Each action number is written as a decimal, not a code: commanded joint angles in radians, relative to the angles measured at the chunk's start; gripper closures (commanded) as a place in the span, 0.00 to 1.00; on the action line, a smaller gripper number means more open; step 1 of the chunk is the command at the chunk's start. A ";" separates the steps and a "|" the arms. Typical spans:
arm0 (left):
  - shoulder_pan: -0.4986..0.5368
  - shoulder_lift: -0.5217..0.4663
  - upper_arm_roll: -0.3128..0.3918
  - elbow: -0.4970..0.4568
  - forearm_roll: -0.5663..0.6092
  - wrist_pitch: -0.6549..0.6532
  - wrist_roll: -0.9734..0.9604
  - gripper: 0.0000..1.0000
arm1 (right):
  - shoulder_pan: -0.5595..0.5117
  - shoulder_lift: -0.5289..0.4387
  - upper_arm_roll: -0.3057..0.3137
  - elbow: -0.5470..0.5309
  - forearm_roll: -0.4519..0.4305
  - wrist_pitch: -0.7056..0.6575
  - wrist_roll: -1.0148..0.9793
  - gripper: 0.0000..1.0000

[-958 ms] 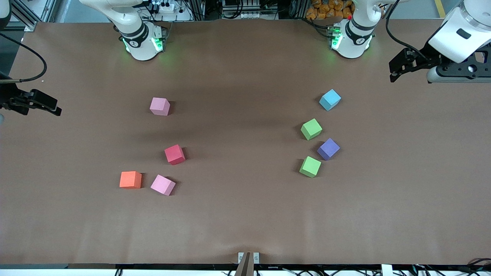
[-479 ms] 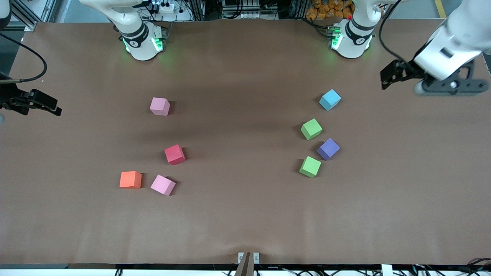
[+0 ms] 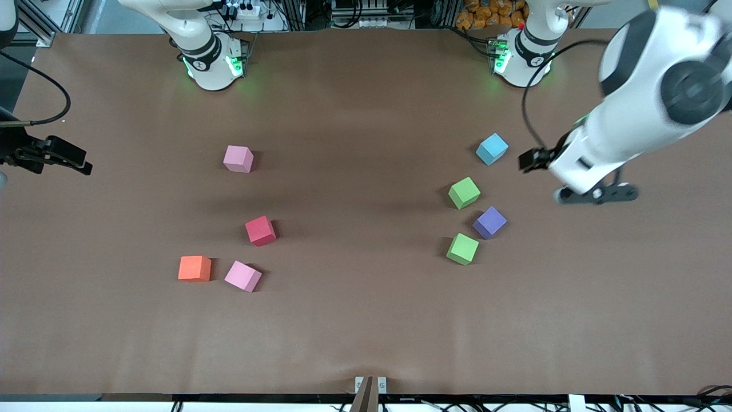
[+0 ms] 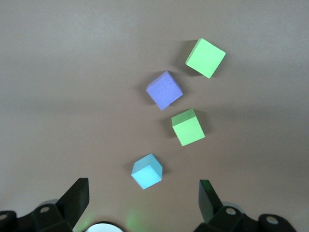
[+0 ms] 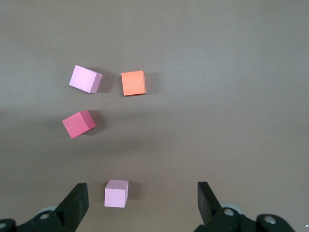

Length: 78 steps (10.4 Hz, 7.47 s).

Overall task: Arrange blocks into number 1
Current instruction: 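Reach the left gripper toward the green cube beside the purple cube, then grasp the green cube with the left gripper while the right gripper reaches orange, then lift the green cube with the left gripper while the right gripper grasps orange, then place the green cube mid-table while the right gripper sets orange beside it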

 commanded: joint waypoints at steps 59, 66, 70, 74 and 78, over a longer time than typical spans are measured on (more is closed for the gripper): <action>-0.706 0.384 -0.083 -0.162 0.010 0.603 -0.603 1.00 | 0.267 0.222 -0.094 -0.449 0.096 0.705 0.291 0.44; -0.711 0.484 -0.036 -0.032 0.074 0.603 -0.512 1.00 | 0.349 0.132 -0.086 -0.580 0.098 0.742 0.468 0.44; -0.703 0.547 -0.017 0.038 0.076 0.605 -0.508 1.00 | 0.369 0.126 -0.083 -0.595 0.096 0.749 0.472 0.44; -0.703 0.526 -0.016 0.034 0.077 0.605 -0.523 0.00 | 0.377 0.127 -0.083 -0.594 0.096 0.752 0.471 0.44; -0.650 0.440 -0.014 0.027 0.077 0.525 -0.551 0.00 | 0.481 0.139 -0.085 -0.586 0.096 0.778 0.516 0.44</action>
